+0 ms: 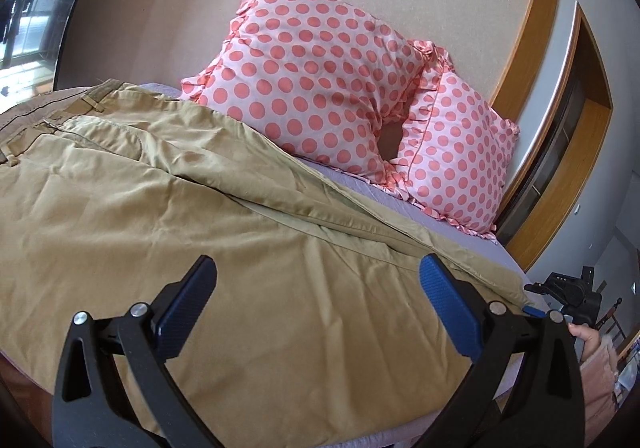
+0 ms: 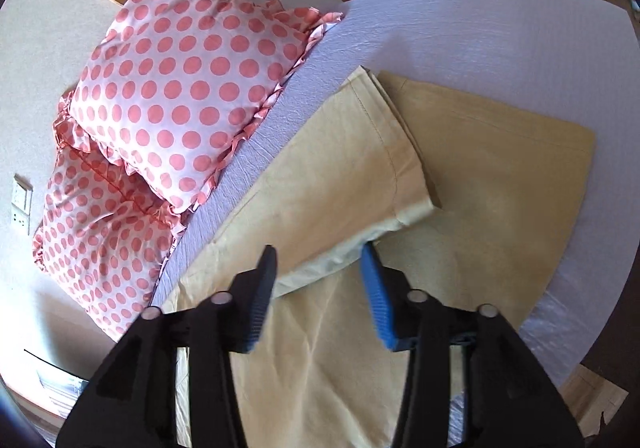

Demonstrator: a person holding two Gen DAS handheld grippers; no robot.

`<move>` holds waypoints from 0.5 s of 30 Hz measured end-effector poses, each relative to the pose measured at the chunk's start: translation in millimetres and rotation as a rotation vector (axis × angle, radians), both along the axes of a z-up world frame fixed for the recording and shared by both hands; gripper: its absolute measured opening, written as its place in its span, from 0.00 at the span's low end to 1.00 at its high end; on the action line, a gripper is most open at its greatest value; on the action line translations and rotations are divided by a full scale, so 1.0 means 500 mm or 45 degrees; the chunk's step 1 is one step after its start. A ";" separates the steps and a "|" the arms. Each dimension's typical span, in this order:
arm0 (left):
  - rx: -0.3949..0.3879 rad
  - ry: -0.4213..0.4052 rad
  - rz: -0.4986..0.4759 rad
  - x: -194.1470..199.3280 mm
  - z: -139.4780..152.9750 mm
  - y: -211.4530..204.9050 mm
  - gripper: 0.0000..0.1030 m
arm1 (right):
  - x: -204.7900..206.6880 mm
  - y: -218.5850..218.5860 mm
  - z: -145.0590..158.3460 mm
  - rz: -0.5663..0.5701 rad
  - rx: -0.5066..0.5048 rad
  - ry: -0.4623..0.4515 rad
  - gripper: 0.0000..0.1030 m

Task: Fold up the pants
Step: 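Lift the hems with the right tool and fold them toward the waistband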

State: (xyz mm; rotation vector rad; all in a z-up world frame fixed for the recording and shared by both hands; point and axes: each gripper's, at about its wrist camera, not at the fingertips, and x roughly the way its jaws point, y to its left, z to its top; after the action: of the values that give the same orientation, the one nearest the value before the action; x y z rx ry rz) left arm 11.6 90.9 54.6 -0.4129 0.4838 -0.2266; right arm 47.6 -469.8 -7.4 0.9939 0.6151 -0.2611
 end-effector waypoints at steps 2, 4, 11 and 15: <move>-0.037 0.028 0.039 0.009 0.011 0.035 0.98 | 0.009 0.000 -0.015 0.004 0.028 0.021 0.50; -0.061 0.072 0.082 0.032 0.025 0.072 0.98 | 0.012 -0.003 -0.023 -0.021 0.050 0.000 0.50; -0.164 0.177 0.120 0.203 0.052 0.204 0.98 | 0.042 -0.036 -0.062 -0.012 0.157 -0.152 0.06; -0.164 0.251 0.145 0.311 0.063 0.242 0.98 | -0.011 -0.064 -0.037 -0.040 0.154 -0.367 0.02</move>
State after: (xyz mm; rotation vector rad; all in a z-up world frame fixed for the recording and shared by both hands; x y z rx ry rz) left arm 167.2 211.6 86.2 -0.5906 0.6389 -0.1074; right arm 42.0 -502.0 -25.8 1.1339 0.3553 -0.1057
